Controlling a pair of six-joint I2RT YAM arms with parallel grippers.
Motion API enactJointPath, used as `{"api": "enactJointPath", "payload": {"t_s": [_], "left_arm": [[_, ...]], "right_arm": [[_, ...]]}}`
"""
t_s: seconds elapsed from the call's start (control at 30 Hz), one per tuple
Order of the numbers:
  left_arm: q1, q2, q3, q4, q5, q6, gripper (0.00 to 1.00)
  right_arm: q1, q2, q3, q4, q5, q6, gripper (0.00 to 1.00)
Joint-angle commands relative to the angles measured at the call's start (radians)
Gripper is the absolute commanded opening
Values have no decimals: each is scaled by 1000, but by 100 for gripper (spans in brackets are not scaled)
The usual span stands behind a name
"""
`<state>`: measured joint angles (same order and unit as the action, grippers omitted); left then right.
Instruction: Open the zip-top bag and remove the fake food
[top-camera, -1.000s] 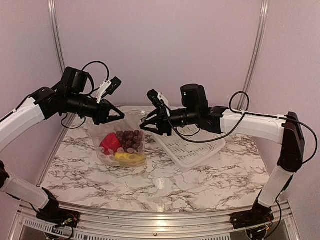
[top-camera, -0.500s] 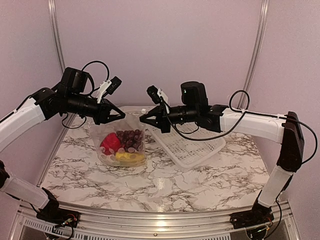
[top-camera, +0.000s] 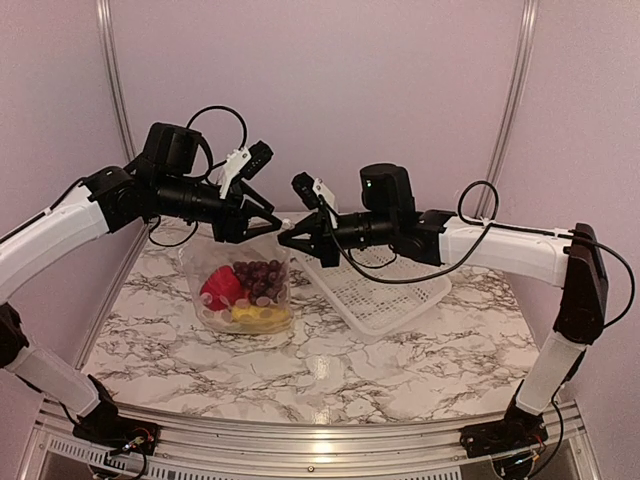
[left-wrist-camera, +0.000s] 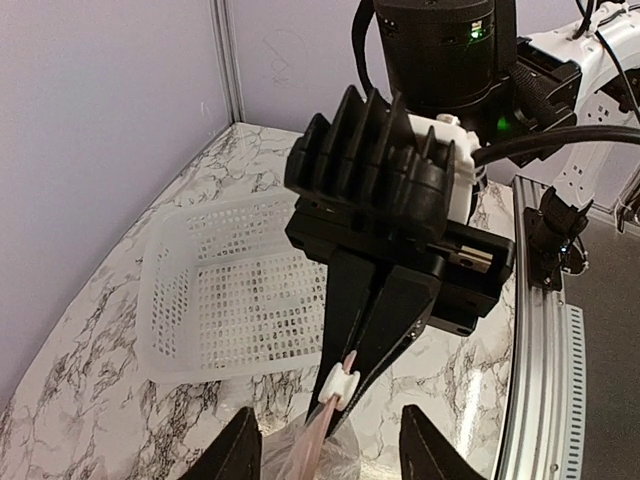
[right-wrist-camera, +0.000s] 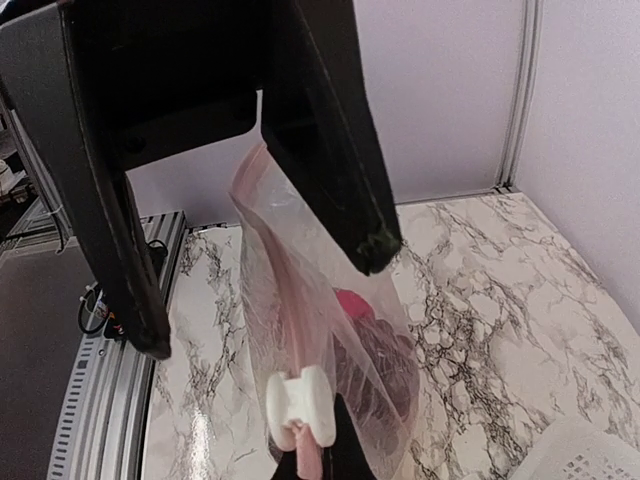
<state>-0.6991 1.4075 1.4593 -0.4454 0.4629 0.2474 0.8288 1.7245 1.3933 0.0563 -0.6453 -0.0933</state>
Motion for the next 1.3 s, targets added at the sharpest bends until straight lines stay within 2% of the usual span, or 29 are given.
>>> {"api": "enactJointPath", "payload": {"t_s": [0.0,0.17,0.27,0.53,0.73,0.97,1.27], "left_arm": [[-5,67,56,40,34,77,46],[-6,112,87,48,85,107,44],[-7,125,85,37,109,131,39],[-7,116,53,17,135,158,17],[-2,99,37,-15,112,174,7],[19,68,14,-35,79,179,3],[41,31,-7,-86,44,206,3]], "right_arm": [[13,-3,21,24,-2,-28,0],[15,0,21,30,-1,-29,0],[14,0,20,34,1,-31,0],[10,-5,8,42,0,-25,0],[-7,-15,-10,58,-5,-7,0],[-24,-34,-42,81,0,11,0],[-51,-58,-89,134,4,54,0]]}}
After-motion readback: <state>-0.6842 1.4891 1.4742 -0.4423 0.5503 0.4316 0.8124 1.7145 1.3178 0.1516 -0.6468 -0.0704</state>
